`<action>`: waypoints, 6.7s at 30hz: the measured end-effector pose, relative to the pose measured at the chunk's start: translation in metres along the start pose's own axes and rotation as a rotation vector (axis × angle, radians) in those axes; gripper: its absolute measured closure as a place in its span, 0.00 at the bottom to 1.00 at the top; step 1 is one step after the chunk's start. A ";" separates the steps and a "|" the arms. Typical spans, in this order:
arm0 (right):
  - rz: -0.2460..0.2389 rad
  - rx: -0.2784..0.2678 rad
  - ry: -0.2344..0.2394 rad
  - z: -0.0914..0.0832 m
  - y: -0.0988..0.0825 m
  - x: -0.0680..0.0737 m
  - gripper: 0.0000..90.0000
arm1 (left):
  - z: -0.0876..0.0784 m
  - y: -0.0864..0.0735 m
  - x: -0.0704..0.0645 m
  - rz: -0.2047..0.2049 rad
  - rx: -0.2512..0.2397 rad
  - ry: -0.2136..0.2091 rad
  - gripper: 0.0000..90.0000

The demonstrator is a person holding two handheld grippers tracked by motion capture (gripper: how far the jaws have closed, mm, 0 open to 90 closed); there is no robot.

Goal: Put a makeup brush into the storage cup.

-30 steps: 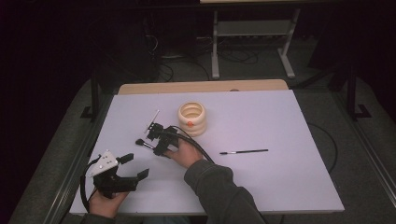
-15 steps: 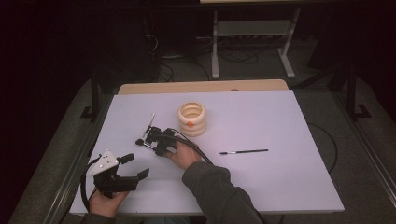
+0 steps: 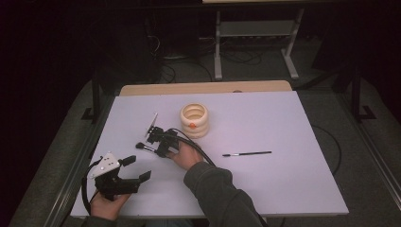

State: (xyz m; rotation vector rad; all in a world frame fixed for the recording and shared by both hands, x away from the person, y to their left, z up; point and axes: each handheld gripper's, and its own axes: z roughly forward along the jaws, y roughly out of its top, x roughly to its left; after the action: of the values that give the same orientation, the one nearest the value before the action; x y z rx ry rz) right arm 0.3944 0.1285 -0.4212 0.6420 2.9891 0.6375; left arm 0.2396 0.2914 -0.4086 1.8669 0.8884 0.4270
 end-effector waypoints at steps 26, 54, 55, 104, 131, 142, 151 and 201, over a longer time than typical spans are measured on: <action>-0.028 -0.221 0.071 -0.074 -0.059 -0.008 0.88 | 0.003 0.011 -0.005 -0.041 -0.063 -0.087 0.21; -0.171 -0.429 0.048 -0.131 -0.152 0.017 0.87 | 0.055 0.051 -0.020 -0.166 -0.022 -0.374 0.52; -0.151 -0.432 0.064 -0.130 -0.153 0.019 0.87 | 0.055 0.052 -0.019 -0.157 -0.014 -0.380 0.54; -0.210 -0.382 0.146 -0.105 -0.137 0.025 0.87 | 0.057 0.084 -0.036 0.035 0.177 -0.402 0.79; 0.021 -0.445 0.175 -0.147 -0.147 -0.042 0.87 | 0.037 0.037 -0.016 -0.008 0.120 -0.233 0.54; 0.049 -0.493 0.168 -0.168 -0.130 -0.062 0.87 | 0.036 0.031 -0.015 -0.009 0.123 -0.219 0.50; 0.013 -0.481 0.133 -0.180 -0.107 -0.071 0.87 | 0.037 0.030 -0.015 0.002 0.134 -0.219 0.48; 0.147 -0.525 0.078 -0.170 -0.054 -0.121 0.87 | 0.037 0.028 -0.012 0.001 0.143 -0.225 0.43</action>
State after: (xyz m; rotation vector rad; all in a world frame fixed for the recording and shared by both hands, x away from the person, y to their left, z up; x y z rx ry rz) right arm 0.4666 -0.0305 -0.2946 0.8024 2.6636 1.4142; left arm 0.2662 0.2521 -0.3995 2.0002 0.7821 0.1521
